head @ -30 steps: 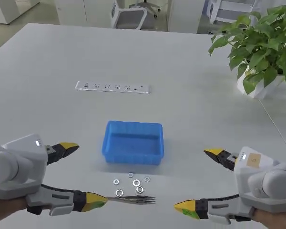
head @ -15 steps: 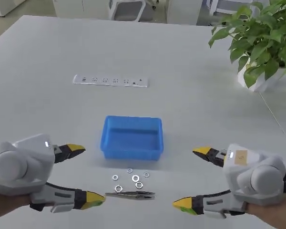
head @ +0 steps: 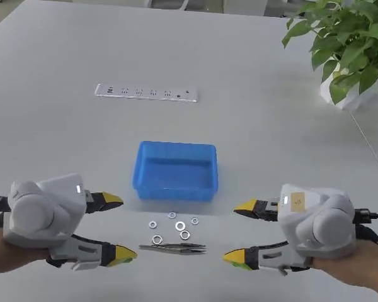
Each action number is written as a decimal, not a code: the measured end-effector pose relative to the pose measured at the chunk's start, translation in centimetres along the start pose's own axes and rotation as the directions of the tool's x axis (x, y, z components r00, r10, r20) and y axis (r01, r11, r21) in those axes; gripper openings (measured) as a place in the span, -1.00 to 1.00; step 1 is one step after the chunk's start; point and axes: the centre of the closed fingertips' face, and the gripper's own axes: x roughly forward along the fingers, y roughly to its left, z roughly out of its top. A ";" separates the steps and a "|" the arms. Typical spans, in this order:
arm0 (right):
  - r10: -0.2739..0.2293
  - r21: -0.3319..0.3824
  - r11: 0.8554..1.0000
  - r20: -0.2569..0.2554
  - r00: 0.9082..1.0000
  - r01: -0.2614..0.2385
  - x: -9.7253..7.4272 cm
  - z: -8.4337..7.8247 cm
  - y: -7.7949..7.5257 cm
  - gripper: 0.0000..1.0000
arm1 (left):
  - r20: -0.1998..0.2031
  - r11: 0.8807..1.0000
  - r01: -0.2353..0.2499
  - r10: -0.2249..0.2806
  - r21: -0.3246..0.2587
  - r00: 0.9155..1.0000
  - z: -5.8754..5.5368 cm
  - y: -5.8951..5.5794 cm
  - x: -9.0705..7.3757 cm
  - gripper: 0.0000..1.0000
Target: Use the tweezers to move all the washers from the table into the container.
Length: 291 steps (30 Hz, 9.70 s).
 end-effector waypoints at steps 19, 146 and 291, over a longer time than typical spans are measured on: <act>0.132 -0.102 0.985 -0.068 0.989 -0.139 4.1 -0.4 1.4 -0.45 | -0.100 0.988 0.127 -0.118 0.089 0.988 -2.7 -0.5 2.8 -0.35; 0.199 -0.130 0.970 -0.048 0.979 -0.204 7.9 2.1 4.4 -0.78 | -0.028 0.893 0.316 -0.325 0.321 0.945 8.5 -5.8 2.5 -0.86; 0.169 -0.096 0.982 0.044 0.985 -0.164 10.0 5.3 3.3 -0.54 | -0.036 0.934 0.254 -0.253 0.252 0.967 5.7 -2.0 0.0 -0.89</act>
